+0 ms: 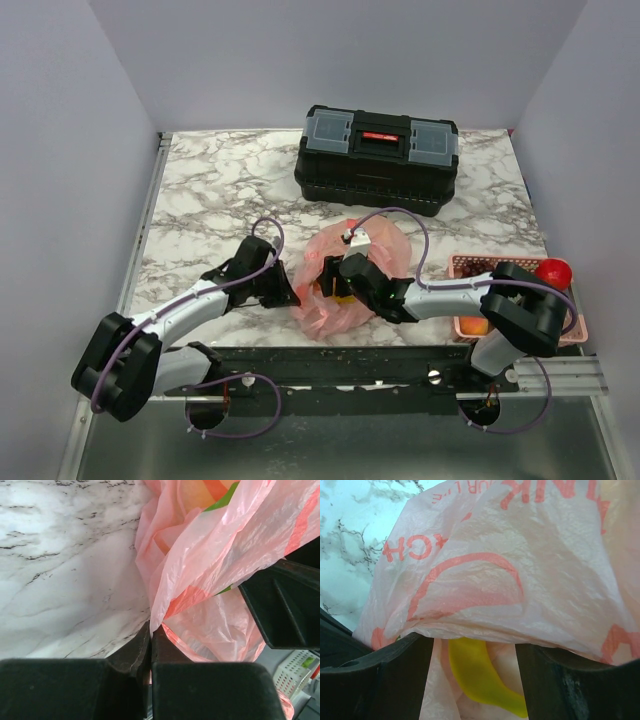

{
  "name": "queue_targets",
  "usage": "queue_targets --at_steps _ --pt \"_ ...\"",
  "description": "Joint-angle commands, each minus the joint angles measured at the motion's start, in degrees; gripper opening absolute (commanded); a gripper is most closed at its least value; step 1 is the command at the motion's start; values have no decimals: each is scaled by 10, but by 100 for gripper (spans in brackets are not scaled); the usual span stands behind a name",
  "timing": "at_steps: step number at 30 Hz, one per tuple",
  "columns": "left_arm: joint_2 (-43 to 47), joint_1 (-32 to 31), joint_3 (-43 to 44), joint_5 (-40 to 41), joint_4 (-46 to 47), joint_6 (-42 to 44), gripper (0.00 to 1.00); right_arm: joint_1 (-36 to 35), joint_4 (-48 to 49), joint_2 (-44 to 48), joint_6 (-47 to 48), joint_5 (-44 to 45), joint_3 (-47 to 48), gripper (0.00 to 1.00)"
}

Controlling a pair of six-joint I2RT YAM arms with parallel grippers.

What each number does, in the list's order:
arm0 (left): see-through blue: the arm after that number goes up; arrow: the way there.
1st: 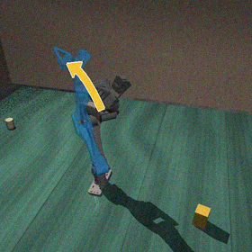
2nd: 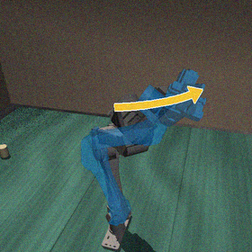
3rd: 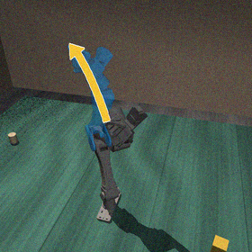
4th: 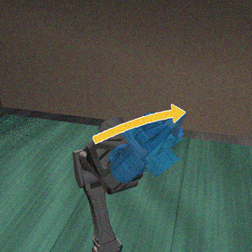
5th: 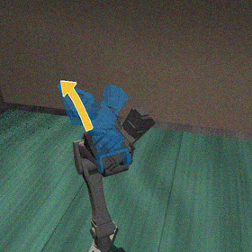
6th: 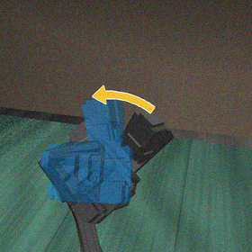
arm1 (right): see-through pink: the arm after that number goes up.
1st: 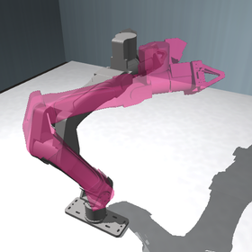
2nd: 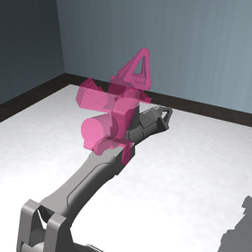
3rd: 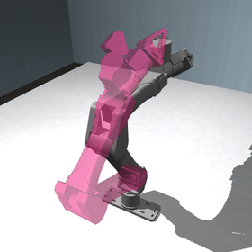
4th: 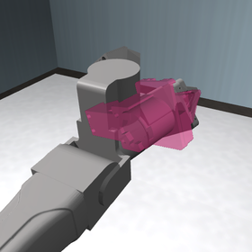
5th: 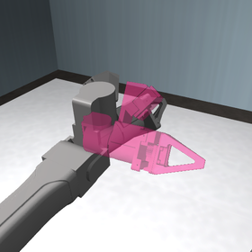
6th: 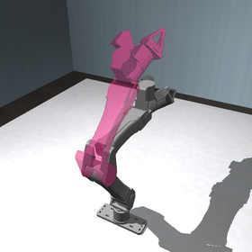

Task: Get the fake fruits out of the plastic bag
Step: Take out the fake fruit from the plastic bag.

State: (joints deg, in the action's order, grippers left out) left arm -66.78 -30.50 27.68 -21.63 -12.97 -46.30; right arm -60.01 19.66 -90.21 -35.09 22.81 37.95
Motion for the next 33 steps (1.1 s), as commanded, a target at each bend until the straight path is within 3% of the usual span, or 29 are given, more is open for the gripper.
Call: queue_targets --at_steps 1,8,13,15,19,21,25,33 --pt "-13 -6 3 23 -23 25 0 -1 10 -11 1 -6 16 67" --pt "-28 -15 -1 13 3 22 0 -1 -12 -73 24 -21 48 53" --pt "-36 -17 -7 5 25 16 0 -1 -13 -84 32 -13 45 49" --pt "-37 -17 -5 4 27 15 0 -1 -31 -82 29 -2 52 42" --pt "-41 -17 17 21 4 29 0 -1 -70 -32 31 -6 61 23" --pt "-41 -17 26 30 -7 35 0 -1 -69 4 37 -19 54 21" --pt "-31 -17 30 31 0 36 0 -1 -102 39 23 -39 70 7" --pt "-17 -17 56 17 -3 35 0 -1 -76 86 -28 -133 65 3"
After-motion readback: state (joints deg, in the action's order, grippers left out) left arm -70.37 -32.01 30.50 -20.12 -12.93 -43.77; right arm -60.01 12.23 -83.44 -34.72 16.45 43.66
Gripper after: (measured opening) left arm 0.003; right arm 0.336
